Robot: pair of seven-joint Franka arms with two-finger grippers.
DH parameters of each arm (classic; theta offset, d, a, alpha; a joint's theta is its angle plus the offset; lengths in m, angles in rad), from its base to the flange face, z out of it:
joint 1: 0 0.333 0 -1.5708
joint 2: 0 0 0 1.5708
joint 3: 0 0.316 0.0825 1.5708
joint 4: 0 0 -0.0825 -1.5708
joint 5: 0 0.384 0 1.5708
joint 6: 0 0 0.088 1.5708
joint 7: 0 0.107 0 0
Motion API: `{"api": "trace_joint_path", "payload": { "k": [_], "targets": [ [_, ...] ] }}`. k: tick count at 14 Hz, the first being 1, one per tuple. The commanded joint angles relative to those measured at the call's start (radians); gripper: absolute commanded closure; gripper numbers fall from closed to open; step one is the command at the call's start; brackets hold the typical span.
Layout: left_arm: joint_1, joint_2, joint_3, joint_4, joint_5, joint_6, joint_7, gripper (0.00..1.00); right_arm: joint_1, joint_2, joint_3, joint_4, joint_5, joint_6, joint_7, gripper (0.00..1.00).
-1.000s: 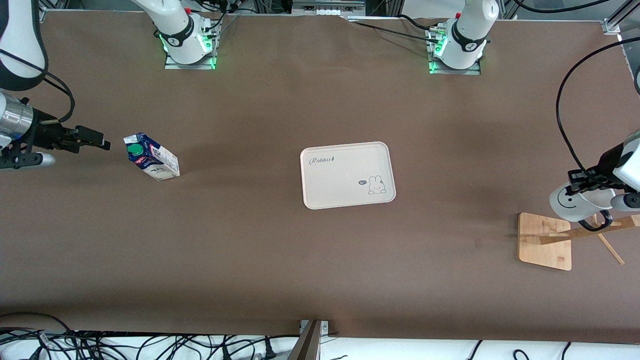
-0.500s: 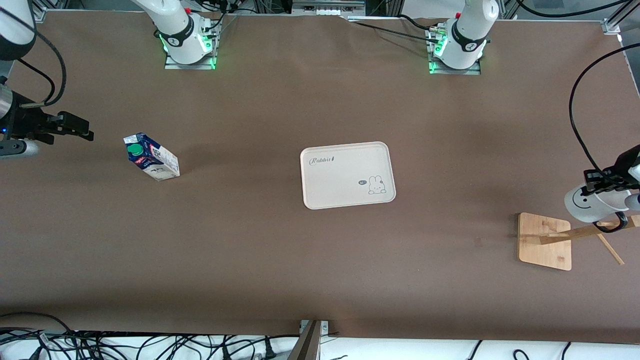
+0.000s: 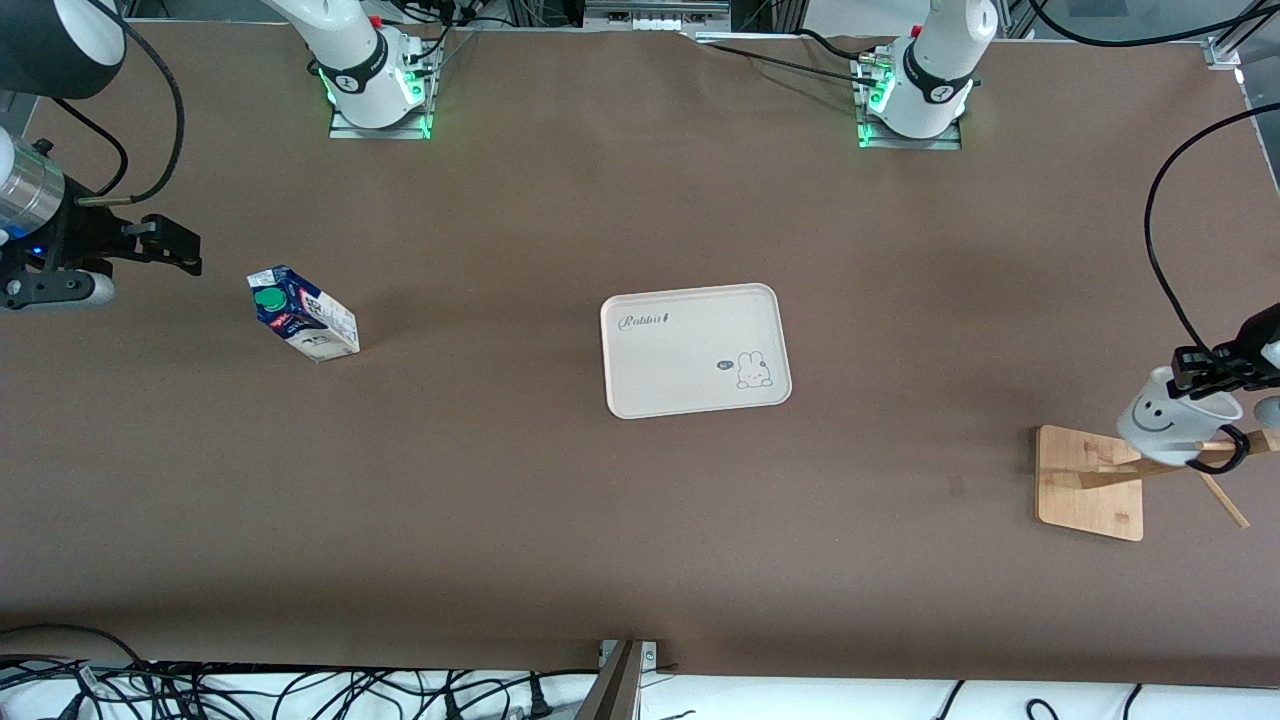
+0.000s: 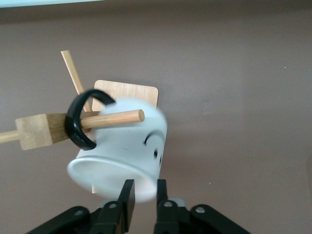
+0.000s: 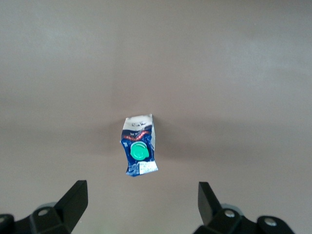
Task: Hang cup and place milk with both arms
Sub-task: 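Set the carton down with the right gripper while the left gripper nears the stand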
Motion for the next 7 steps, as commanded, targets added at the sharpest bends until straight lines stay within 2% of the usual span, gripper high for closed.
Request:
{"api": "trace_joint_path", "payload": {
  "k": [1, 5, 7],
  "targets": [
    [-0.003, -0.007, 0.0, 0.008, 0.008, -0.005, 0.005, 0.0, -0.002, -0.012, 0.008, 0.009, -0.013, -0.036, 0.055, 0.0],
    [-0.017, -0.06, -0.009, -0.011, 0.006, -0.067, 0.002, 0.0, -0.002, -0.01, 0.012, 0.009, 0.05, -0.036, 0.056, 0.0],
    [-0.017, -0.14, -0.043, -0.09, 0.005, -0.074, -0.02, 0.0, -0.002, -0.007, 0.014, 0.009, 0.06, -0.035, 0.059, 0.0]
  ]
}}
